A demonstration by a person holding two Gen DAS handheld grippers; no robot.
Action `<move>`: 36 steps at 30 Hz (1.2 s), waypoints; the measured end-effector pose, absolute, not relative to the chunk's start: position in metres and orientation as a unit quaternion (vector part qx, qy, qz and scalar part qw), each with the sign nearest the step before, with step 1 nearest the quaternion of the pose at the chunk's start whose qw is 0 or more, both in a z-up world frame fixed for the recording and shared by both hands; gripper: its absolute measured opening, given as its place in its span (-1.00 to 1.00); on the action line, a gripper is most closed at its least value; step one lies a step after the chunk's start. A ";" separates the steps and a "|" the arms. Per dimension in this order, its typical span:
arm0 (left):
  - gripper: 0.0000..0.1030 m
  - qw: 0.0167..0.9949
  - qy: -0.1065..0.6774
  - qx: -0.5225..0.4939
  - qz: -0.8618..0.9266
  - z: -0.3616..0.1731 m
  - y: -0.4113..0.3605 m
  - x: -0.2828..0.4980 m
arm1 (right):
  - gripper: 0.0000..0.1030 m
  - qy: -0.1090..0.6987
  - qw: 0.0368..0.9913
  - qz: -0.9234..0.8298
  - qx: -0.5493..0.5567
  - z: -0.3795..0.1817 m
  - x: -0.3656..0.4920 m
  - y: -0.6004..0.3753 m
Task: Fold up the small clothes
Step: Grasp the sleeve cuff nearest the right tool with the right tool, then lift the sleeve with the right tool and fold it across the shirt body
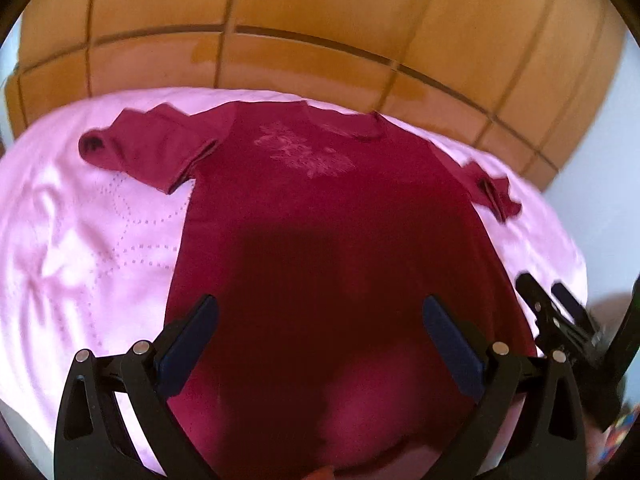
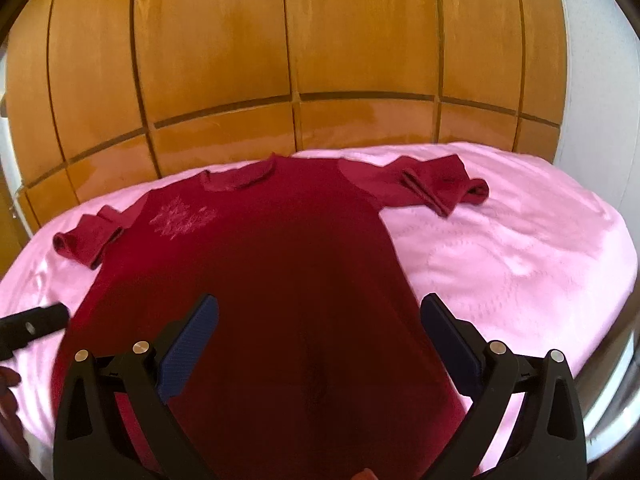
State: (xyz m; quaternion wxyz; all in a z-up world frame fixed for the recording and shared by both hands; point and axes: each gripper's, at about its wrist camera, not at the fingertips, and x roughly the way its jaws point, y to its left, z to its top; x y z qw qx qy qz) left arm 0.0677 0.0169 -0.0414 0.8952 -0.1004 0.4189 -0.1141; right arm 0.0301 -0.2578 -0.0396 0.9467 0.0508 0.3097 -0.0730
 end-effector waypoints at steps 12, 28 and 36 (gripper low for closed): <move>0.96 0.912 0.410 0.001 0.000 -0.073 0.030 0.164 | 0.94 0.365 0.917 -0.136 0.088 -0.057 0.122 -0.377; 0.96 0.890 0.455 -0.035 0.021 -0.121 0.050 0.210 | 0.19 0.396 0.906 -0.147 -0.016 -0.091 0.236 -0.411; 0.97 0.888 0.457 -0.036 0.019 -0.123 0.048 0.212 | -0.65 0.387 0.907 -0.127 0.105 -0.086 0.242 -0.462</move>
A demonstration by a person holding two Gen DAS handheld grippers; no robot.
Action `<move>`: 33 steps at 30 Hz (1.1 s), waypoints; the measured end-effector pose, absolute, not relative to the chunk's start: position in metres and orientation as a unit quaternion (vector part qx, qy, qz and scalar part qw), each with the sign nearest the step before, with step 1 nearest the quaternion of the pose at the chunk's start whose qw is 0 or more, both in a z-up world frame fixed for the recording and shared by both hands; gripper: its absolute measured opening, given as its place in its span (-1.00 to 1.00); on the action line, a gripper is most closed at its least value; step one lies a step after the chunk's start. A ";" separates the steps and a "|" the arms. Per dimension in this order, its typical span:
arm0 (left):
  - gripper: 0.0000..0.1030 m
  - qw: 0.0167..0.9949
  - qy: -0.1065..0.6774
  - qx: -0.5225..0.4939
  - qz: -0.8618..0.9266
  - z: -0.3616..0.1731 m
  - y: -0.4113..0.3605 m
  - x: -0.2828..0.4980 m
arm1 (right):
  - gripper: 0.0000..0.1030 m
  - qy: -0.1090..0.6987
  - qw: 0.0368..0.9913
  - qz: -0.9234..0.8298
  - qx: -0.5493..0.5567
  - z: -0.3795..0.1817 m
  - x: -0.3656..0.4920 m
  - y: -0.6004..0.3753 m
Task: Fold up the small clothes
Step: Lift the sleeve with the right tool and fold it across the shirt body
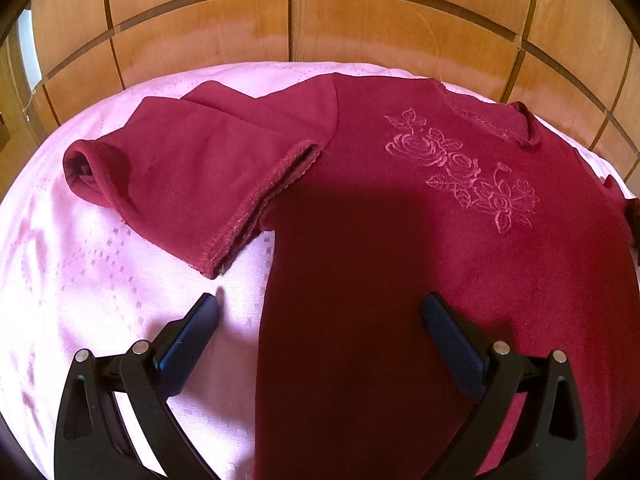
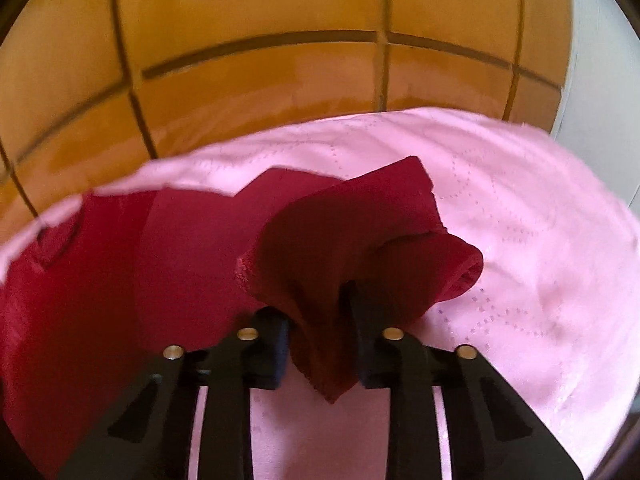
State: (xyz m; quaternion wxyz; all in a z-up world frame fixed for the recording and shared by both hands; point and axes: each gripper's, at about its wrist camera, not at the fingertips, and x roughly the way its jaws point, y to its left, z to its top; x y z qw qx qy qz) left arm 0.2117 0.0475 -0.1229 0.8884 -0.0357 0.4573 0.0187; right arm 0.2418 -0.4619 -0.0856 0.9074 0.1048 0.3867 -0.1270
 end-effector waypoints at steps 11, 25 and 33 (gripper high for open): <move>0.96 0.880 0.473 -0.031 0.022 -0.120 0.045 0.218 | -0.76 0.336 0.897 -0.155 0.241 -0.026 0.218 -0.543; 0.96 0.899 0.431 -0.067 0.035 -0.100 0.071 0.217 | -0.85 0.304 0.900 -0.082 0.302 0.067 0.225 -0.532; 0.96 0.894 0.440 -0.074 0.043 -0.118 0.066 0.216 | -0.85 0.305 0.898 0.014 0.317 0.099 0.247 -0.458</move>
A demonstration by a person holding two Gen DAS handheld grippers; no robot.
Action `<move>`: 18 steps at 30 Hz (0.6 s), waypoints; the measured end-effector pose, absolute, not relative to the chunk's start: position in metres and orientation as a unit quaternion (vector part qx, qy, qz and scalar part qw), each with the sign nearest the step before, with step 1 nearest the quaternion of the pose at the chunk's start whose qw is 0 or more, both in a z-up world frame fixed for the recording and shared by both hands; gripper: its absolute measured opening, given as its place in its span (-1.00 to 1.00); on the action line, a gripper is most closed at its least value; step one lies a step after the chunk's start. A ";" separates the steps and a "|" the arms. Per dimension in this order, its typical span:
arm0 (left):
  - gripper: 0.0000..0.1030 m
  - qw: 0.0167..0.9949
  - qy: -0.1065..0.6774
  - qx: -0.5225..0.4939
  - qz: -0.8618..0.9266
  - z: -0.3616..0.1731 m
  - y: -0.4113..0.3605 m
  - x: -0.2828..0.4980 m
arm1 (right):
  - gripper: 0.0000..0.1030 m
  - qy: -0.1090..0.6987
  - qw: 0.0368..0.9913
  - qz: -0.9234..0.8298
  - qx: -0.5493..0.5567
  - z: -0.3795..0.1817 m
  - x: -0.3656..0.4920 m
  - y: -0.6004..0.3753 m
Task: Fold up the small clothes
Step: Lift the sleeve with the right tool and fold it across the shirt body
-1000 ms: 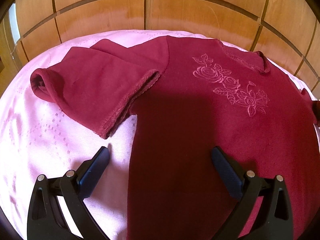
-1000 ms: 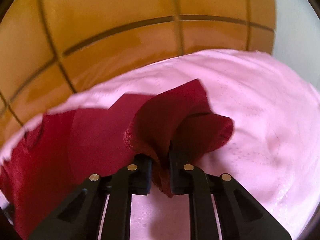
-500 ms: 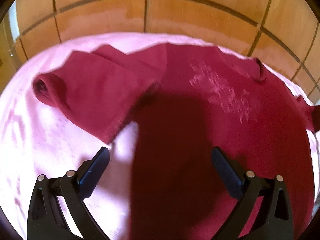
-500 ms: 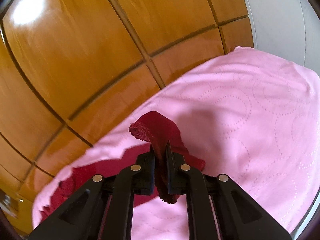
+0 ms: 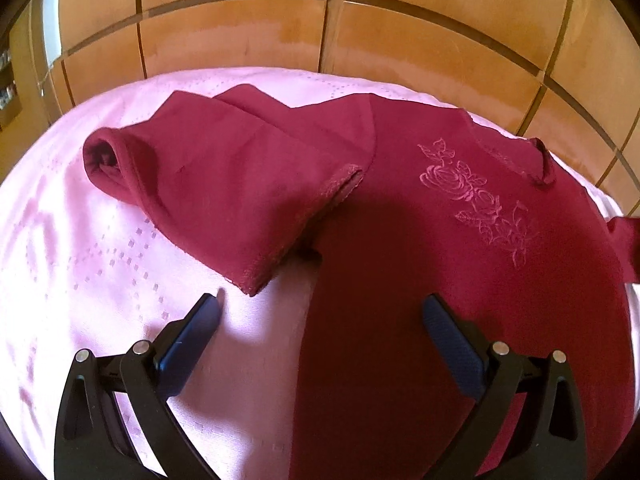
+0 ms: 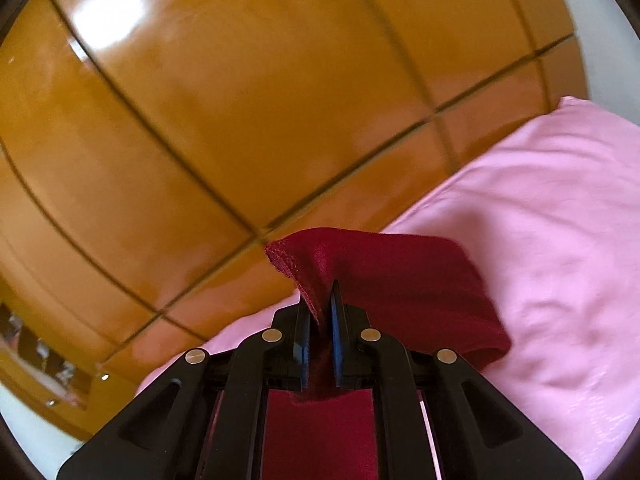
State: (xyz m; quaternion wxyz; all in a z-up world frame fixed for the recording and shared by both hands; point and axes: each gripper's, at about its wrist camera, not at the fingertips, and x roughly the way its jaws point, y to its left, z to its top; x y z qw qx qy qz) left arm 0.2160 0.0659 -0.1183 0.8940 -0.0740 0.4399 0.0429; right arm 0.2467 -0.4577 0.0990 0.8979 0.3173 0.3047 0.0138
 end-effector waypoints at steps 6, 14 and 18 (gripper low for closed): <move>0.96 0.893 0.441 -0.077 0.041 -0.122 0.066 0.218 | -0.85 0.317 0.889 0.078 0.321 0.101 0.271 -0.389; 0.96 0.893 0.441 -0.088 0.035 -0.126 0.069 0.214 | -0.85 0.360 0.865 0.144 0.319 0.071 0.312 -0.292; 0.96 0.893 0.440 -0.091 0.033 -0.127 0.070 0.215 | -0.85 0.384 0.848 0.170 0.323 0.043 0.326 -0.242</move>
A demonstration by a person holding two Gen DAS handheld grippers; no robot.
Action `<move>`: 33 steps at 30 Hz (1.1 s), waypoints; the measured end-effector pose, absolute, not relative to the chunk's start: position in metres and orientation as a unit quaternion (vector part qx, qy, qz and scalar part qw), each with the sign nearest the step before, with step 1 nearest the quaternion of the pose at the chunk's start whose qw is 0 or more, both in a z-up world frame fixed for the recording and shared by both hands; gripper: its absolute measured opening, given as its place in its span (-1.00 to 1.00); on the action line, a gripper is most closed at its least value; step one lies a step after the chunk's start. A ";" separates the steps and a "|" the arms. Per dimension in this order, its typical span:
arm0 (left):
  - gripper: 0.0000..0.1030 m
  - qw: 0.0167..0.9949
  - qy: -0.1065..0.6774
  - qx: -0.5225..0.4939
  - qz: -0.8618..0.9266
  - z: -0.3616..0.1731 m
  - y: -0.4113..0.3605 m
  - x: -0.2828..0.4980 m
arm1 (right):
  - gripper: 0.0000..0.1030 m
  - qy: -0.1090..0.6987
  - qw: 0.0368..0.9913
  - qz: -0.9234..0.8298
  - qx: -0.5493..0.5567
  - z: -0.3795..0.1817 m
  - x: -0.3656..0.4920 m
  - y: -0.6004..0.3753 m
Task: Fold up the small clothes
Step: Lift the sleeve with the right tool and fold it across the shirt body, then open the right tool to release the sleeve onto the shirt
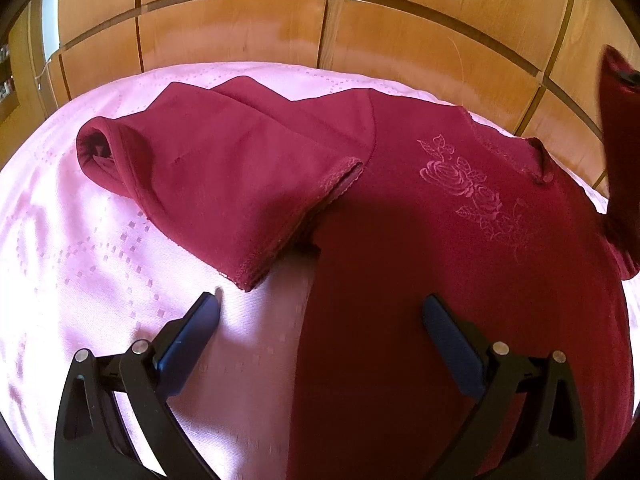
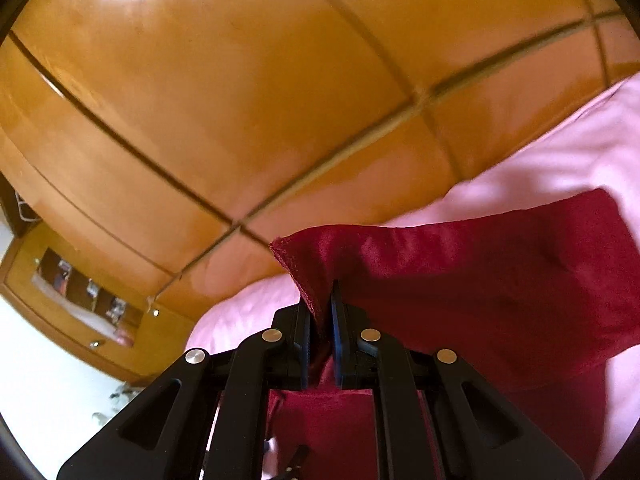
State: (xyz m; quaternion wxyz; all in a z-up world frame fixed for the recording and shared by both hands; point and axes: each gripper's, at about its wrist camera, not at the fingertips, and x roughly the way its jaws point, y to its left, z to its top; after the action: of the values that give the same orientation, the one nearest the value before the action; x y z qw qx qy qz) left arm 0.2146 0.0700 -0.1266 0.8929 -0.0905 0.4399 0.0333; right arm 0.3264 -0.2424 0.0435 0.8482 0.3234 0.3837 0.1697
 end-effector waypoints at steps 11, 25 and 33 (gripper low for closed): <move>0.96 0.892 0.442 -0.092 0.032 -0.127 0.070 0.214 | 0.24 0.412 0.866 0.193 0.208 -0.023 0.305 -0.189; 0.96 0.899 0.408 -0.158 -0.026 -0.065 0.041 0.247 | 0.24 0.376 0.876 0.082 0.290 -0.084 0.217 -0.356; 0.47 0.897 0.418 -0.138 -0.043 -0.081 0.001 0.308 | 0.24 0.311 0.876 0.085 0.359 -0.100 0.198 -0.387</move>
State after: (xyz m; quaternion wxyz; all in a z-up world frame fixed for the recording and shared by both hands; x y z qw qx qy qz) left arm 0.3084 0.0008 -0.0807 0.8967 -0.1383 0.4182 -0.0434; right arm 0.1983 -0.3871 -0.0997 0.8757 0.3594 0.3111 0.0846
